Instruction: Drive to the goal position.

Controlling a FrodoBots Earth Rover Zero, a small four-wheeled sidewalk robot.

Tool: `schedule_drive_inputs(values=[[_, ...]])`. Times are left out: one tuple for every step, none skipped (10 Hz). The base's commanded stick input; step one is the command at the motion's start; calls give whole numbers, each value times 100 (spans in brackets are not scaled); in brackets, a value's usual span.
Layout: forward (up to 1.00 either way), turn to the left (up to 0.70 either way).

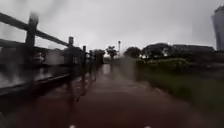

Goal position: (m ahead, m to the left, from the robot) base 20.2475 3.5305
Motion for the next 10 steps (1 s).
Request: schedule_drive_inputs(values=[[100, -14], [100, -3], [100, 0], [100, 0], [100, -9], [100, -28], [100, -36], [100, -21], [100, -4], [100, -34]])
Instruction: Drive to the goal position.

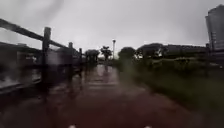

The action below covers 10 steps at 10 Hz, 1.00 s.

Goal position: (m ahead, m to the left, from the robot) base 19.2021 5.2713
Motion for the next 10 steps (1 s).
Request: schedule_drive_inputs(values=[[100, -37], [100, -1], [100, -30], [100, -26], [100, -6], [100, 0], [100, 0], [100, 20], [100, 36], [100, 21]])
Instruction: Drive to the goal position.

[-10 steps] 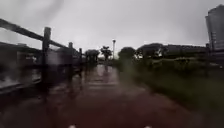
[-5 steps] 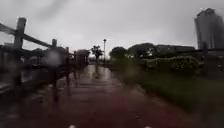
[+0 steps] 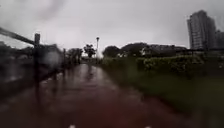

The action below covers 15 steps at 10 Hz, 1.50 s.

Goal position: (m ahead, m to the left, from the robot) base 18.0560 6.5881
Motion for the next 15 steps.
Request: schedule_drive_inputs(values=[[100, 5], [100, 3], [100, 7], [100, 23], [100, 21], [100, 0], [100, 0], [100, 0], [100, 0], [100, 0], [100, 0], [100, 0], [100, 0], [100, 0], [100, 0]])
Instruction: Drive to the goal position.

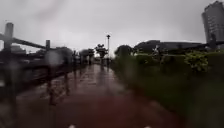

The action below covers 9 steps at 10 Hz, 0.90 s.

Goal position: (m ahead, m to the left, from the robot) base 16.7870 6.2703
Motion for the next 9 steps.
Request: schedule_drive_inputs(values=[[100, 0], [100, 1], [100, 8], [100, 30], [100, 16], [100, 0], [100, 0], [100, 0], [100, 0]])
